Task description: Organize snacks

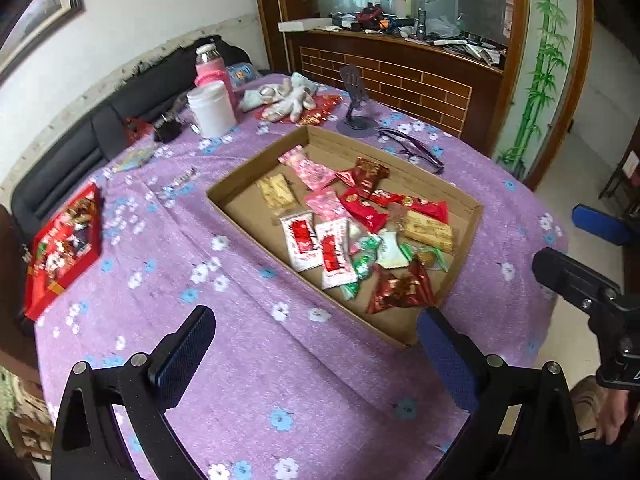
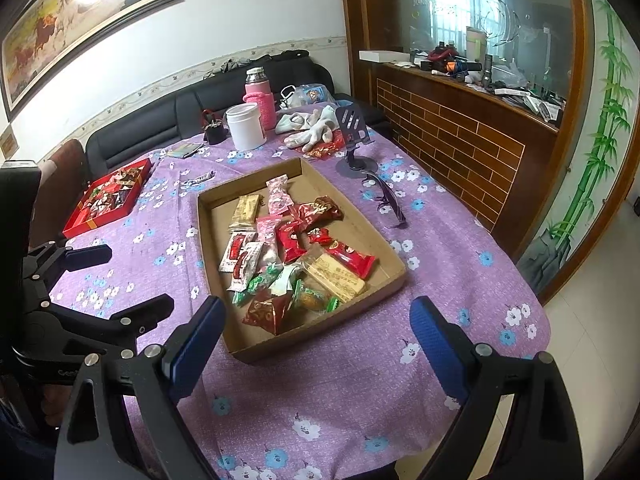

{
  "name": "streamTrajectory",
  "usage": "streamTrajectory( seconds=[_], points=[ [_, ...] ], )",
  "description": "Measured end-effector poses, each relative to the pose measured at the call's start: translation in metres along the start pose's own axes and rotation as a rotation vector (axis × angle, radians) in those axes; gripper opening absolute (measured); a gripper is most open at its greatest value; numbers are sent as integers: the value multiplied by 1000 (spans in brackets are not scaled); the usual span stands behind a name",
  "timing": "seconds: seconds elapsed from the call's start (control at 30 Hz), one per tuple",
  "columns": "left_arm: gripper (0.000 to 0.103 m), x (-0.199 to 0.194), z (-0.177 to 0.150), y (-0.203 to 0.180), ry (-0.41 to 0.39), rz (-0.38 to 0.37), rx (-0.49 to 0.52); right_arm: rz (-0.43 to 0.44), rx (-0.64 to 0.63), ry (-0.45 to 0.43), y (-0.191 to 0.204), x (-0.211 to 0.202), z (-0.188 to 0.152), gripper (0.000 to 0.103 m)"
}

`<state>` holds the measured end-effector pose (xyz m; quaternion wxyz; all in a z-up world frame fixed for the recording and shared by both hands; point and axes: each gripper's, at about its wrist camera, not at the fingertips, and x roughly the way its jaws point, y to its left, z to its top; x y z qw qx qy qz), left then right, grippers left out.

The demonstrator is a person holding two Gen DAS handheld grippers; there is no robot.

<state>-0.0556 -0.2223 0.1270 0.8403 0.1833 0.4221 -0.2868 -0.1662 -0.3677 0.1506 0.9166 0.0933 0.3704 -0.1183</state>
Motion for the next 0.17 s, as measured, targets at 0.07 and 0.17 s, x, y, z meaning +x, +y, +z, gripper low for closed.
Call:
streamTrajectory(
  seconds=[0.07, 0.17],
  points=[
    [102, -2, -2, 3, -5, 0, -19, 1, -1, 1, 1, 1, 0, 93],
    [102, -5, -4, 6, -18, -1, -27, 2, -5, 7, 2, 4, -2, 93]
  ],
)
